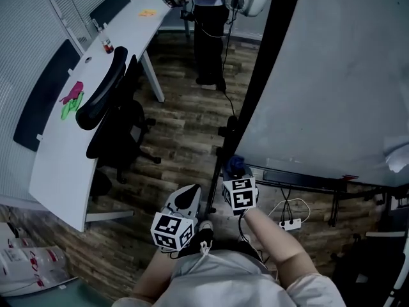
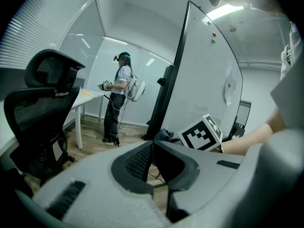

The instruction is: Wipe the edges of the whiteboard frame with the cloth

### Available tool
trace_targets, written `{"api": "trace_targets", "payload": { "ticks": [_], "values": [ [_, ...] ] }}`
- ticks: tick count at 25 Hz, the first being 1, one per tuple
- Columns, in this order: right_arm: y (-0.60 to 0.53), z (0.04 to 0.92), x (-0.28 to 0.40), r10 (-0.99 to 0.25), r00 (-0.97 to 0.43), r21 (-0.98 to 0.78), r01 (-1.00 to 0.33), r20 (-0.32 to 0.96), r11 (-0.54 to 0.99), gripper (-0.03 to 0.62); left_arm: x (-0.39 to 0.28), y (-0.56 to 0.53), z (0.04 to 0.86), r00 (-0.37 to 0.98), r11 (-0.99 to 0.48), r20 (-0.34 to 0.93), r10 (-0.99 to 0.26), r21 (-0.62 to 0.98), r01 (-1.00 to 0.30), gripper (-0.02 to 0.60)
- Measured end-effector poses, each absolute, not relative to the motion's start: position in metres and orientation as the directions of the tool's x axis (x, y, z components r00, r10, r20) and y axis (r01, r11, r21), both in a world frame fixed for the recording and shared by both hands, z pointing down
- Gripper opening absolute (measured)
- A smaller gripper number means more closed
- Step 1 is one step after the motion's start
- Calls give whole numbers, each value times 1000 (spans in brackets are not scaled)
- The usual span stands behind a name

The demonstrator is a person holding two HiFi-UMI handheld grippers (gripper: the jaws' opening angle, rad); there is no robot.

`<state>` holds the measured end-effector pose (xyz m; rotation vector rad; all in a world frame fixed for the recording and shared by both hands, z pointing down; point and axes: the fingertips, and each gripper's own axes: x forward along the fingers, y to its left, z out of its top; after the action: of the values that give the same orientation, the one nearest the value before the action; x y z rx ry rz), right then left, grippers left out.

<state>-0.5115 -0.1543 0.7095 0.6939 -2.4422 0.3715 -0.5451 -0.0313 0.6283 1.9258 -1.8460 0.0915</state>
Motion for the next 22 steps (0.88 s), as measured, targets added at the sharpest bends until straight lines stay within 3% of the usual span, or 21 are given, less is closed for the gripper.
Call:
{"api": "trace_targets", "payload": {
  "ticks": [22],
  "values": [
    [-155,592,-514,-376,-769,-25,-453,517,891,77,-528,-63,581,113,-43,254,-961,265,-963,20]
  ]
}}
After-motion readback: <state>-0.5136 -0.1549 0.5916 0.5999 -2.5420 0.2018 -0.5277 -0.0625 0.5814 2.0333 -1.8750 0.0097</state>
